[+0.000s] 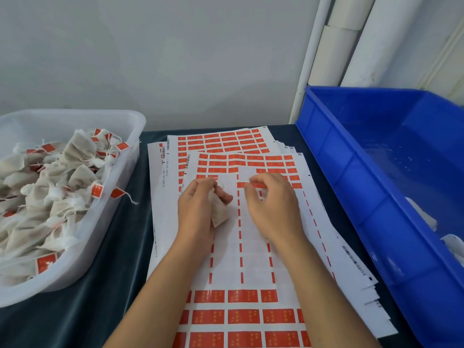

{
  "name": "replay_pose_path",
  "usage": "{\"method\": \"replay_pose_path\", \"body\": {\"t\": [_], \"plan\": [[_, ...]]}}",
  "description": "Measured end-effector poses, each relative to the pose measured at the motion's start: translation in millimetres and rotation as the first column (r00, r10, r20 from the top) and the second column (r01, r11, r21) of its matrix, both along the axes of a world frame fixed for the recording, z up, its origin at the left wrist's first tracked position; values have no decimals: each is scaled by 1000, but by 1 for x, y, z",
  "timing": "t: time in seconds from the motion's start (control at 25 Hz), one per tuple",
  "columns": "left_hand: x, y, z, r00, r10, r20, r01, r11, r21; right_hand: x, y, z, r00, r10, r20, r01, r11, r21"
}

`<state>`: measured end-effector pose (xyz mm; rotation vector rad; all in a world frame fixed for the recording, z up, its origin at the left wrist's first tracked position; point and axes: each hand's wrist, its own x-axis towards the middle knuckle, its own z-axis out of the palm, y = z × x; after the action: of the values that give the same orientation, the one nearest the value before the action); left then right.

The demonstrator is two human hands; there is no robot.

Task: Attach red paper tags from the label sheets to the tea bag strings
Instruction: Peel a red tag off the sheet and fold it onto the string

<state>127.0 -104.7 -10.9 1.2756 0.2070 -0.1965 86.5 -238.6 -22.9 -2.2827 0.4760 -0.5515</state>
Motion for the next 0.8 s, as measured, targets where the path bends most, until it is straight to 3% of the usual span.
{"method": "replay_pose_path", "body": {"t": [0.12, 0.28, 0.8], "plan": [[2, 0, -2, 997, 18, -76, -28, 990, -141, 15, 6, 3, 987, -96, -131, 61, 966, -251], [4, -2, -6, 991, 27, -128, -59, 967, -250, 32, 24, 3, 956, -235, -173, 157, 914, -373], [6, -3, -10, 990, 24, -142, -64, 956, -286, 40, 31, -8, 946, -311, -95, 258, 896, -361]]}}
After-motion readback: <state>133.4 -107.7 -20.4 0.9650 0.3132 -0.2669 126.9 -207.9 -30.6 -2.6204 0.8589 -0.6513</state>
